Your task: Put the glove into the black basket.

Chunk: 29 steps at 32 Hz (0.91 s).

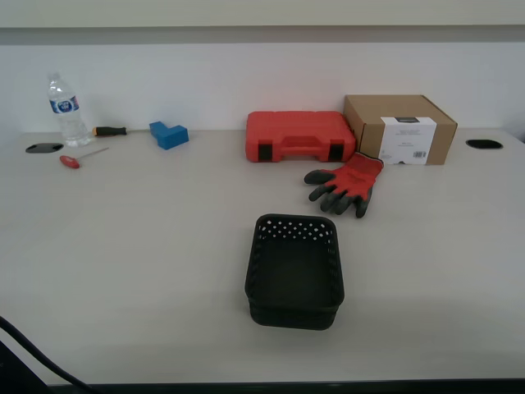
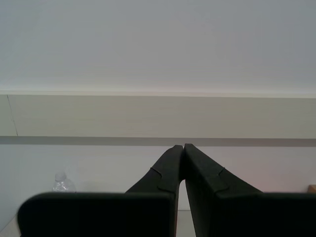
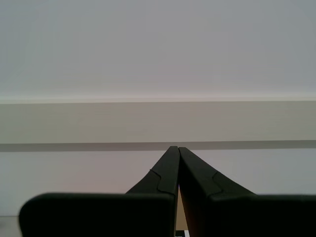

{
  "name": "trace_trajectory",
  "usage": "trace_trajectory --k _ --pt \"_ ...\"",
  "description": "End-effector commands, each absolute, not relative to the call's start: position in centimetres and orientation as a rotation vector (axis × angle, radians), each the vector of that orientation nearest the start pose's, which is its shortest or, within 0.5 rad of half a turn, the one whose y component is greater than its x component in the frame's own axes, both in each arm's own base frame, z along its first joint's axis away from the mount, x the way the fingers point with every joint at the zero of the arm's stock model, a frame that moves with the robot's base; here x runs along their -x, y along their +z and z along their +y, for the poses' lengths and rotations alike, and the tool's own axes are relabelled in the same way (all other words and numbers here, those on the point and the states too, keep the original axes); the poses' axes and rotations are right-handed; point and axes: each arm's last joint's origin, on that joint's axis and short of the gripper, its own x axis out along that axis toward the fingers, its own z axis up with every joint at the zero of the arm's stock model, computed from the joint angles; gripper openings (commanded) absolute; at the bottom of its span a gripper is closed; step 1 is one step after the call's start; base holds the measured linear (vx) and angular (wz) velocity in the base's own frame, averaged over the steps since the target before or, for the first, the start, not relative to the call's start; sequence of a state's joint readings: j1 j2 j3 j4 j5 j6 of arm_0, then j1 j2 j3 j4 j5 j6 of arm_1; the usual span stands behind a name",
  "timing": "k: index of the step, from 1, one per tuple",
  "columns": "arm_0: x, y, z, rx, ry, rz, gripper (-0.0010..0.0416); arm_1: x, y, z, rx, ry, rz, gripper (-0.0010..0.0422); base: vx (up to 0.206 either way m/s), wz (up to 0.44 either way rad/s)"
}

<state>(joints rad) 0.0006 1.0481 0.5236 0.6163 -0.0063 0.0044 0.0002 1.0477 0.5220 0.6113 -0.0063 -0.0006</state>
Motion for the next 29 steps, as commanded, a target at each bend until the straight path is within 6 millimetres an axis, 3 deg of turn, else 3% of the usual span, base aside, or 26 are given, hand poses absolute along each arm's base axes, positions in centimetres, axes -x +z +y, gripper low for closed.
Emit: trace_trajectory --k 1,29 --pt "-22.67 27.05 0.06 -0.008 0.015 -0.091 0.0001 -22.66 27.04 0.03 0.000 0.008 -0.091 0.0000 0.000 0.000" --pt "-22.68 26.57 0.35 -0.077 0.115 -0.038 0.0003 -22.66 27.04 0.02 0.000 0.007 -0.091 0.0000 0.000 0.000"
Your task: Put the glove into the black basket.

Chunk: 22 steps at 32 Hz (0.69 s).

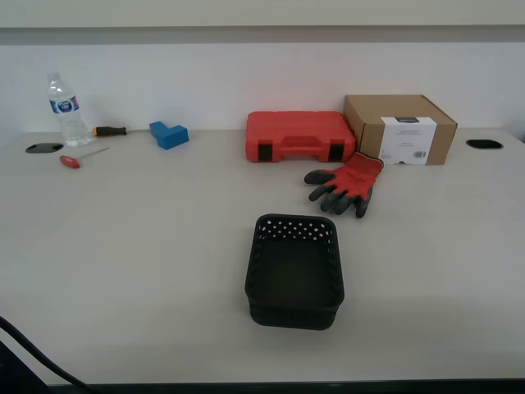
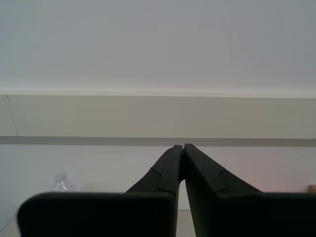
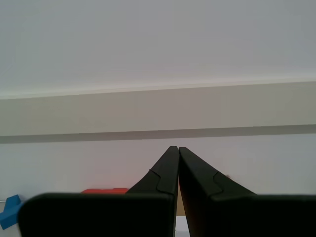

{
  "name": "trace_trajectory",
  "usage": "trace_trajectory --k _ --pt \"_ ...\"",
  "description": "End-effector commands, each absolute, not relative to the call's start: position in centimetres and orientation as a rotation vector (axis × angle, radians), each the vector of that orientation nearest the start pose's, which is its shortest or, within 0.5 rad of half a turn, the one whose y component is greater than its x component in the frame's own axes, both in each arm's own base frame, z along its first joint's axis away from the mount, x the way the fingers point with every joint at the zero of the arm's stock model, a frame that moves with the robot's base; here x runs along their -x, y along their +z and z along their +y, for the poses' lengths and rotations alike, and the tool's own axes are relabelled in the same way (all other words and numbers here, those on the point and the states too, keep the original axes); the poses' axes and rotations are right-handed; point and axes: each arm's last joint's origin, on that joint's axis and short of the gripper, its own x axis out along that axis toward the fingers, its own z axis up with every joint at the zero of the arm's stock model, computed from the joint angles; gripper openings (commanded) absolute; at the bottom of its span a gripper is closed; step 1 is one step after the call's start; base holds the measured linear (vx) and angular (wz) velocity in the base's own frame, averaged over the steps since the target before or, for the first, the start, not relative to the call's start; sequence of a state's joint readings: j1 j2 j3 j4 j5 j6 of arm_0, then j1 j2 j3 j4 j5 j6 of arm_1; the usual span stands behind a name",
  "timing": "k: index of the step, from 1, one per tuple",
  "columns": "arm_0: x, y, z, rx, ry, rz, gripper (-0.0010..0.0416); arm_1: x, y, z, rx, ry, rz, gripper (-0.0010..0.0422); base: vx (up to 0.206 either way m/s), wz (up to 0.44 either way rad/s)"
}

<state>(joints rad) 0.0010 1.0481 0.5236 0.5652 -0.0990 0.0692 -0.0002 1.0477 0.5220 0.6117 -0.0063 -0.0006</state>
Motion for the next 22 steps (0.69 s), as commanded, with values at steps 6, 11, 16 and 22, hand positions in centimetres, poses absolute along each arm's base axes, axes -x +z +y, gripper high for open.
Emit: trace_trajectory --k 6,11,16,22 --pt "-22.7 26.4 0.5 -0.090 0.164 -0.022 0.0003 -22.7 27.0 0.0 0.000 0.007 -0.091 0.0000 0.000 0.000" --pt "-23.7 26.7 0.6 -0.091 0.193 0.052 0.0080 -22.7 27.0 0.0 0.000 0.008 -0.091 0.0000 0.000 0.000" --pt "-25.4 27.6 0.6 -0.042 0.190 0.044 0.0256 -22.7 27.0 0.0 0.000 0.007 -0.091 0.0000 0.000 0.000" --pt "-28.9 25.8 0.7 -0.082 0.170 0.226 0.0314 -22.7 27.0 0.0 0.000 0.007 -0.091 0.0000 0.000 0.000"
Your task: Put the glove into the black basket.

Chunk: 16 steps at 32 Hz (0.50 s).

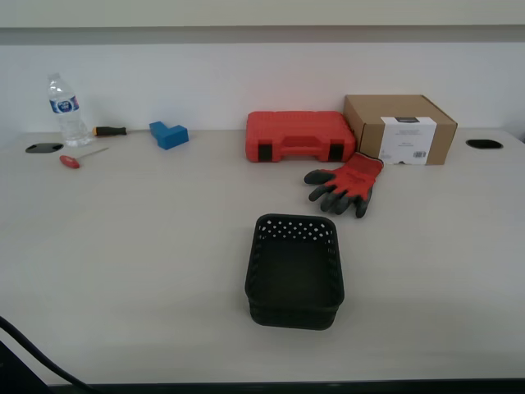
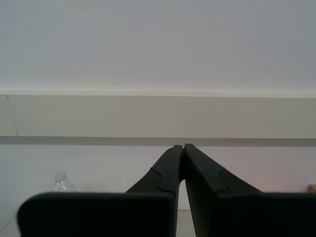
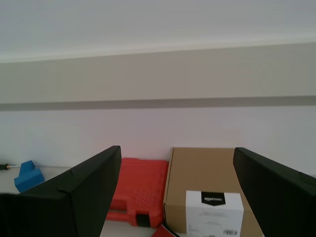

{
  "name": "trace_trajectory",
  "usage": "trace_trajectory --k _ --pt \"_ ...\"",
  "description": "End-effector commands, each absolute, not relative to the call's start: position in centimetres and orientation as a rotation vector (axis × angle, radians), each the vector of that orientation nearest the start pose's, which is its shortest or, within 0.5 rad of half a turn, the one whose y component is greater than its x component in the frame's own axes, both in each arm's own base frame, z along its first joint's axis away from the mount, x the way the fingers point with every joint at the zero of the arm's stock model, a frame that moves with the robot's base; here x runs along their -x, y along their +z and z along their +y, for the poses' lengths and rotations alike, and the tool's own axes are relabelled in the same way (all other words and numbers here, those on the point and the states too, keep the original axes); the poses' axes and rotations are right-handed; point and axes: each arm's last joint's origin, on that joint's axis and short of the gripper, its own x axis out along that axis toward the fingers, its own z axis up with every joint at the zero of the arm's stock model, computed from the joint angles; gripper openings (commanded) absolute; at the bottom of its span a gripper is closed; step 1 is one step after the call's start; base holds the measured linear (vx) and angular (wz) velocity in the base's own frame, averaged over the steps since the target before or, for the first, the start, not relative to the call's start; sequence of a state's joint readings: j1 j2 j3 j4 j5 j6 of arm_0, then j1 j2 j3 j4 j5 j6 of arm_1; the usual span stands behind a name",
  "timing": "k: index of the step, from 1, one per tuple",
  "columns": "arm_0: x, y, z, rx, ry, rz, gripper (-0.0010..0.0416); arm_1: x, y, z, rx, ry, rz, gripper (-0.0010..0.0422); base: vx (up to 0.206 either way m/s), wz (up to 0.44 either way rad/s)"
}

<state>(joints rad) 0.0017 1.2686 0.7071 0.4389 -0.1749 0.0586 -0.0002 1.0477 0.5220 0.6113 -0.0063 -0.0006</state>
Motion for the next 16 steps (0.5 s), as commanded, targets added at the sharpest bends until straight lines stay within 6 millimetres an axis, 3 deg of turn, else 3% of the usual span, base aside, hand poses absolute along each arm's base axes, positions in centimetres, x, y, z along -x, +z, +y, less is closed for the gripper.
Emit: trace_trajectory --k 1,9,12,16 --pt "-29.5 25.7 0.8 -0.086 0.172 0.279 0.0311 -22.7 27.0 0.0 0.000 0.008 -0.091 0.0000 0.000 0.000" --pt "-35.6 25.2 3.6 -0.087 0.238 0.532 0.0297 -22.7 27.0 0.0 0.000 0.008 -0.091 0.0000 0.000 0.000" --pt "-38.6 23.5 6.4 -0.100 0.282 0.680 0.0296 -22.7 27.0 0.0 0.000 0.012 -0.091 0.0000 0.000 0.000" --pt "-40.5 21.3 8.8 -0.094 0.296 0.790 0.0295 -22.7 27.0 0.0 0.000 0.011 -0.091 0.0000 0.000 0.000"
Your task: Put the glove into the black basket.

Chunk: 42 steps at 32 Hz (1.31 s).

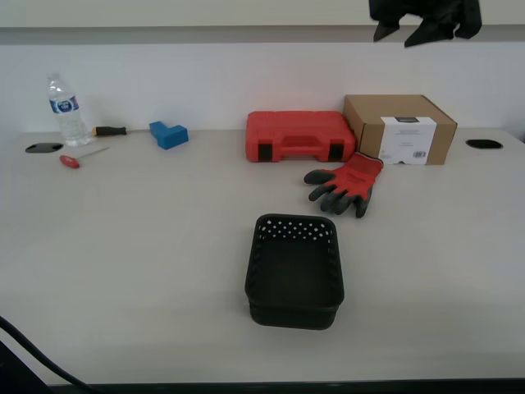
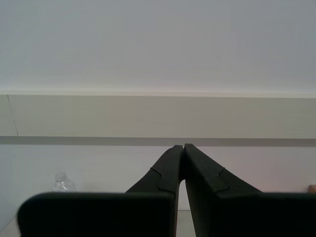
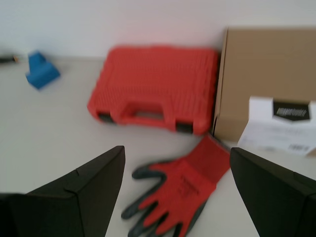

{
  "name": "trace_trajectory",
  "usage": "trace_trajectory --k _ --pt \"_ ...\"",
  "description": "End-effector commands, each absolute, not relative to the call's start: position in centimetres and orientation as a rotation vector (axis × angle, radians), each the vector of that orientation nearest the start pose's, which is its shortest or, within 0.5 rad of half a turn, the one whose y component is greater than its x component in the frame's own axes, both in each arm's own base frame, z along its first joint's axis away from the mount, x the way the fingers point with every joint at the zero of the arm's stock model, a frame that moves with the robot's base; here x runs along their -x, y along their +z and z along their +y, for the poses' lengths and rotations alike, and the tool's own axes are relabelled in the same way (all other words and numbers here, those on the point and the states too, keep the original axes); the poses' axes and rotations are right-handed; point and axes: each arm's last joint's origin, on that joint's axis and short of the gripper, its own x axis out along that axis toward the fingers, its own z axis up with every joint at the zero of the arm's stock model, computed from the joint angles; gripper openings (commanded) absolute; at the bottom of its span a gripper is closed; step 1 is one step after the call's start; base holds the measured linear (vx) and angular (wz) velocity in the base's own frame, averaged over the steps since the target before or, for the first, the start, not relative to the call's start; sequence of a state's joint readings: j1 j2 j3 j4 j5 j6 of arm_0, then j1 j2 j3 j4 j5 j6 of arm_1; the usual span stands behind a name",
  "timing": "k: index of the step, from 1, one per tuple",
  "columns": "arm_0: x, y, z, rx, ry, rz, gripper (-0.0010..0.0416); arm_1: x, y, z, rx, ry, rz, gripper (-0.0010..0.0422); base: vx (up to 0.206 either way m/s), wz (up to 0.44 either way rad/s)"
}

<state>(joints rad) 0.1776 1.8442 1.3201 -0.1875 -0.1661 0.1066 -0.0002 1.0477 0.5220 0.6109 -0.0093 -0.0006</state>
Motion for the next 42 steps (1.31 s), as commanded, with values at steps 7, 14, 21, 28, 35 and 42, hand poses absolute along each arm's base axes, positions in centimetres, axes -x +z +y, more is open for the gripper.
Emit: trace_trajectory --k 7,14,21,28,35,42 --pt "-42.8 17.0 12.3 -0.036 0.263 0.979 0.0295 -22.7 27.0 0.0 0.000 0.014 -0.091 0.0000 0.000 0.000" --pt "-44.6 12.4 13.4 -0.006 0.226 1.181 0.0295 -22.7 27.0 0.0 0.000 0.014 -0.091 0.0000 0.000 0.000" --pt "-44.8 8.1 13.6 0.009 0.189 1.276 0.0295 -22.7 27.0 0.0 0.000 0.014 -0.090 0.0000 0.000 0.000" --pt "-44.2 3.8 13.4 -0.007 0.141 1.396 0.0295 -22.7 27.0 0.0 0.000 0.014 -0.087 0.0000 0.000 0.000" --pt "-43.4 2.1 13.1 -0.021 0.078 1.469 0.0295 -22.7 27.0 0.0 0.000 0.014 -0.087 0.0000 0.000 0.000" --pt "-43.3 1.9 13.0 -0.023 0.030 1.463 0.0295 -22.7 27.0 0.0 0.000 0.014 -0.086 0.0000 0.000 0.000"
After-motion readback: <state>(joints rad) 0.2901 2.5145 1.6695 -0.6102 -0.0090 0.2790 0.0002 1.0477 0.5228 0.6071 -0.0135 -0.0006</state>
